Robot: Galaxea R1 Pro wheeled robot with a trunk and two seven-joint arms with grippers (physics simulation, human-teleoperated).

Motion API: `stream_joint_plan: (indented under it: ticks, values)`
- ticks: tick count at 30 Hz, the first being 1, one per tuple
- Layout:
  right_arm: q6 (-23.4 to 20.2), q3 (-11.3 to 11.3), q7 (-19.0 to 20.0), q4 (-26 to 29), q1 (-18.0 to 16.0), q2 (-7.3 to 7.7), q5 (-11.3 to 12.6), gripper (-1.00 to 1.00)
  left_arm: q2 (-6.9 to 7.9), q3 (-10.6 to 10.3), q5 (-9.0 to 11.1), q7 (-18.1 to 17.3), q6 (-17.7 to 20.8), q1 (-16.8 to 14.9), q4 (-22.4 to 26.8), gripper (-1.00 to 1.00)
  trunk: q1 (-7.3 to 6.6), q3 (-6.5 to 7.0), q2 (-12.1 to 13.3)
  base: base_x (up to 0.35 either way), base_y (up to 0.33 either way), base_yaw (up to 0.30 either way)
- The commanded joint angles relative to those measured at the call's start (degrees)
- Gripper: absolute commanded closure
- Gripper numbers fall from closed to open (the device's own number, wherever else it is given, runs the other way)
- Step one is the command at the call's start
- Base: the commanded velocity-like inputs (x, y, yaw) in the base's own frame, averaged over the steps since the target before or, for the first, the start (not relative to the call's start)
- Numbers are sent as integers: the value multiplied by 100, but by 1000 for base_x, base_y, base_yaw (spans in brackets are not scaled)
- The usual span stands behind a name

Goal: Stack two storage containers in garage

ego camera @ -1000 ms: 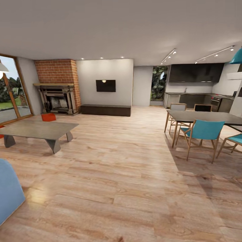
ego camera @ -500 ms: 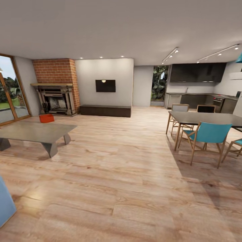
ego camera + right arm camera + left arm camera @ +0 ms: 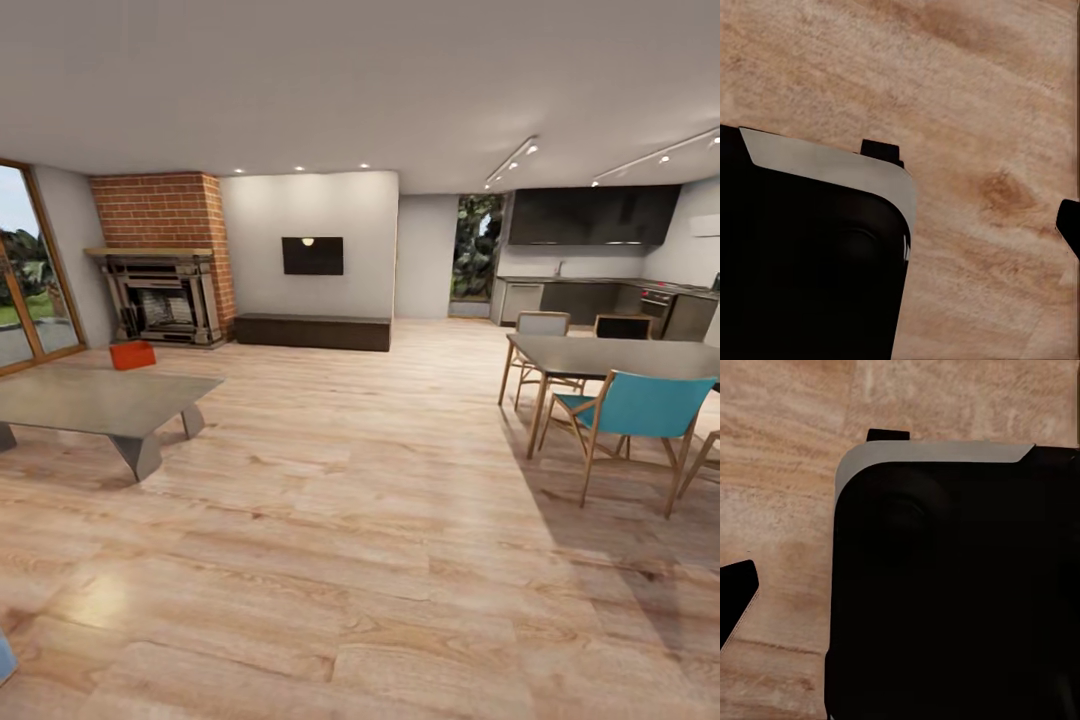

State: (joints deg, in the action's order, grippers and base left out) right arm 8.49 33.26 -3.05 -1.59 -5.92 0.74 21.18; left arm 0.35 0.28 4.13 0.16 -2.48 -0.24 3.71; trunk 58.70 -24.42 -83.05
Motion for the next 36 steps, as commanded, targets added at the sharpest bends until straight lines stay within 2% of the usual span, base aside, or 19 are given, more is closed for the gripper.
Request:
stream_joint_plan:
  ticks: [1, 36]
  values:
    - [31, 48, -2, -17, -6, -3, 45, -100, 0, -2, 40, 2, -15, -2, -4, -100, 3, -6, -3, 321, 0, 0]
    - [32, 40, -2, -17, -6, -3, 54, -100, 0, -2, 43, 5, -15, -2, -5, -100, 3, -6, -3, 321, 0, 0]
